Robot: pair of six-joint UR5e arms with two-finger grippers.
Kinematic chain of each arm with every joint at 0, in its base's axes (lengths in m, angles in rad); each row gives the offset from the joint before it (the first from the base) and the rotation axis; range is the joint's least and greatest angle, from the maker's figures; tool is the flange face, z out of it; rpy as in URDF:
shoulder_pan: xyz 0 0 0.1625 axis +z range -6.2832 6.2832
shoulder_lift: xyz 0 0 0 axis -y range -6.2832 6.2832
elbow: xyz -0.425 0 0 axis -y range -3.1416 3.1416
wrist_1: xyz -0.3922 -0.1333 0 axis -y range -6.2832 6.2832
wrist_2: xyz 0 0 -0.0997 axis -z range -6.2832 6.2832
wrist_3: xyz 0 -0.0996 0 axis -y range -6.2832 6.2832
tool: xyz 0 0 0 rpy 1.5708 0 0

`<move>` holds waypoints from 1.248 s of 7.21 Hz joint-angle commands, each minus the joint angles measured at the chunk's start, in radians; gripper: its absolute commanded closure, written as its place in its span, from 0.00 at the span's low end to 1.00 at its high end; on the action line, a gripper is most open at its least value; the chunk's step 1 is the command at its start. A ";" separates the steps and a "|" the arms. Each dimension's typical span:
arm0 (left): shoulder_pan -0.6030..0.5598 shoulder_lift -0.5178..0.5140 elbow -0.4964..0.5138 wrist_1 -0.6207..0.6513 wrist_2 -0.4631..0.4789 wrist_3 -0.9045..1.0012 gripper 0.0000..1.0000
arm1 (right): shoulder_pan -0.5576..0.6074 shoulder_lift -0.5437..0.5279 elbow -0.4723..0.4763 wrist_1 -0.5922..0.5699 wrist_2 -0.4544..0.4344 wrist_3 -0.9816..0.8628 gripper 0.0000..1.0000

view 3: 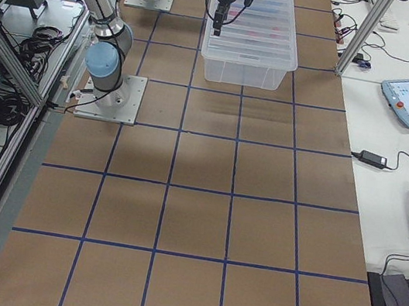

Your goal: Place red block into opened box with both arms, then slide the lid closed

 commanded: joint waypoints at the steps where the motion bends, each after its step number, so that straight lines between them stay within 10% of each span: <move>1: 0.000 0.000 -0.002 0.000 -0.001 -0.001 0.00 | 0.000 0.001 0.015 -0.002 -0.002 -0.001 0.00; 5: 0.021 -0.004 -0.008 -0.014 -0.008 0.002 0.00 | -0.003 0.016 0.030 -0.028 0.004 -0.007 0.00; 9: 0.378 -0.056 -0.190 0.090 -0.075 0.384 0.00 | -0.029 0.221 0.009 -0.230 0.003 0.007 0.00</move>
